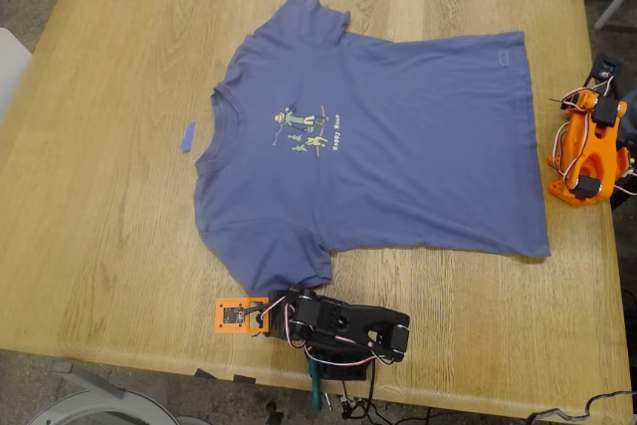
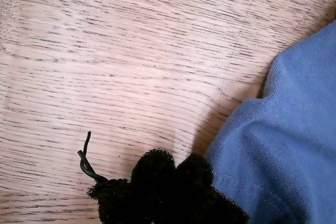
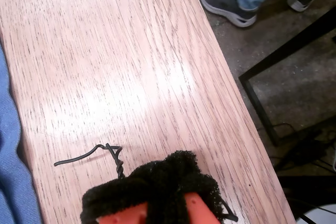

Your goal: Fold a T-shirt

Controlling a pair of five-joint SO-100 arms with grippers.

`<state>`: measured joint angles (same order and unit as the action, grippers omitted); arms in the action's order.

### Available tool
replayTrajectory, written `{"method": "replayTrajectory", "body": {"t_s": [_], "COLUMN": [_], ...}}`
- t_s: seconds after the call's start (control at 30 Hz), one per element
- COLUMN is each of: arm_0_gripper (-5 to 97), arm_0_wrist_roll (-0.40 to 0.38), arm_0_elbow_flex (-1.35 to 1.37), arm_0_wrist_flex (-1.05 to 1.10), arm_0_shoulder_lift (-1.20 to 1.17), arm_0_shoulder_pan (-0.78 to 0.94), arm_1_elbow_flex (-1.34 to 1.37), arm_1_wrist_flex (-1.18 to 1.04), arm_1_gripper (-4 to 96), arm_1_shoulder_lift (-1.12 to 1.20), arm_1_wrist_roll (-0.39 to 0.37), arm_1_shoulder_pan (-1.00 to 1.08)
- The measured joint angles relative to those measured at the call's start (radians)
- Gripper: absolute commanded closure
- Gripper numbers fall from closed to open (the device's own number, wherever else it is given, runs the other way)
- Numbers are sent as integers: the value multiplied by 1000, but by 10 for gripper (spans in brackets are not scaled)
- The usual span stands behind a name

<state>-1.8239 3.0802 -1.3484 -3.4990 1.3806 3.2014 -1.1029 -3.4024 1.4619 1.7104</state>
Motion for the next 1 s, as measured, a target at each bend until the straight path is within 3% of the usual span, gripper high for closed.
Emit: {"method": "replayTrajectory", "body": {"t_s": [0.03, 0.07, 0.1, 0.17, 0.6, 0.73, 0.9, 1.0], "arm_0_gripper": [916, 916, 916, 916, 918, 918, 918, 918], "arm_0_wrist_roll": [6, 35, 51, 46, 12, 52, 55, 18], "arm_0_elbow_flex": [0, 0, 0, 0, 0, 0, 0, 0], "arm_0_wrist_flex": [-8, -38, -51, -61, -67, -74, -63, 2], "arm_0_shoulder_lift": [0, 0, 0, 0, 0, 0, 0, 0], "arm_0_shoulder_pan": [9, 44, 66, 87, 92, 86, 81, 81], "arm_1_elbow_flex": [0, 0, 0, 0, 0, 0, 0, 0], "arm_1_wrist_flex": [-18, -92, -115, -133, -146, -146, -100, 21], "arm_1_gripper": [895, 895, 895, 895, 895, 877, 867, 843], "arm_1_shoulder_lift": [-2, -8, 0, -9, -9, -9, -3, 0], "arm_1_wrist_roll": [23, 107, 143, 170, 187, 187, 259, 281], "arm_1_shoulder_pan": [12, 35, 46, 51, 52, 48, 31, 54]}}
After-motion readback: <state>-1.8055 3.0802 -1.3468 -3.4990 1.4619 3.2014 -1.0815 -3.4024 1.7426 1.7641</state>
